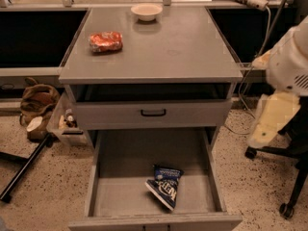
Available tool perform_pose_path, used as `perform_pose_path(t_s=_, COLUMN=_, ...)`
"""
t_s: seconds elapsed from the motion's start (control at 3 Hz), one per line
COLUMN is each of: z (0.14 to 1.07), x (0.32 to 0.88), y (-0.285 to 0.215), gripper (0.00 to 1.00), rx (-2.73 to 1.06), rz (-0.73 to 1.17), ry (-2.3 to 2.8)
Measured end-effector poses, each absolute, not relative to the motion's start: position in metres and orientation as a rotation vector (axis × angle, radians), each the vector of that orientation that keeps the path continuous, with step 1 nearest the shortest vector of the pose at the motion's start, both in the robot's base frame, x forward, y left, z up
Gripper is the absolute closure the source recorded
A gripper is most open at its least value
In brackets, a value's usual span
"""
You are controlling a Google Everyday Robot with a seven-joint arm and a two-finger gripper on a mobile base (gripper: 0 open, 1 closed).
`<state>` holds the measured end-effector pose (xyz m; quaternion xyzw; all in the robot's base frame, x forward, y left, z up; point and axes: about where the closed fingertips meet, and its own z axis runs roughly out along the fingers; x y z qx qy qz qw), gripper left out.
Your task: Pick blue chip bag from middle drawer and place on counter
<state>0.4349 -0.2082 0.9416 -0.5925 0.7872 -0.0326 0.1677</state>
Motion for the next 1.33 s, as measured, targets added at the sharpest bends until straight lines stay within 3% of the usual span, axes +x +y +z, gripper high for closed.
perform_pose_path(t_s=0.67, z=0.784, x=0.439, y=-0.169, gripper=0.0, rx=-1.619, rz=-0.009, ry=2.282)
perform_pose_path(t_s=1.0, z=0.784, x=0.439, y=-0.169, gripper=0.0, rx=-1.619, rz=-0.009, ry=2.282)
perform_pose_path(t_s=1.33, z=0.754, x=0.457, y=-0.144, gripper=0.0, rx=-1.617, rz=0.124, ry=2.229)
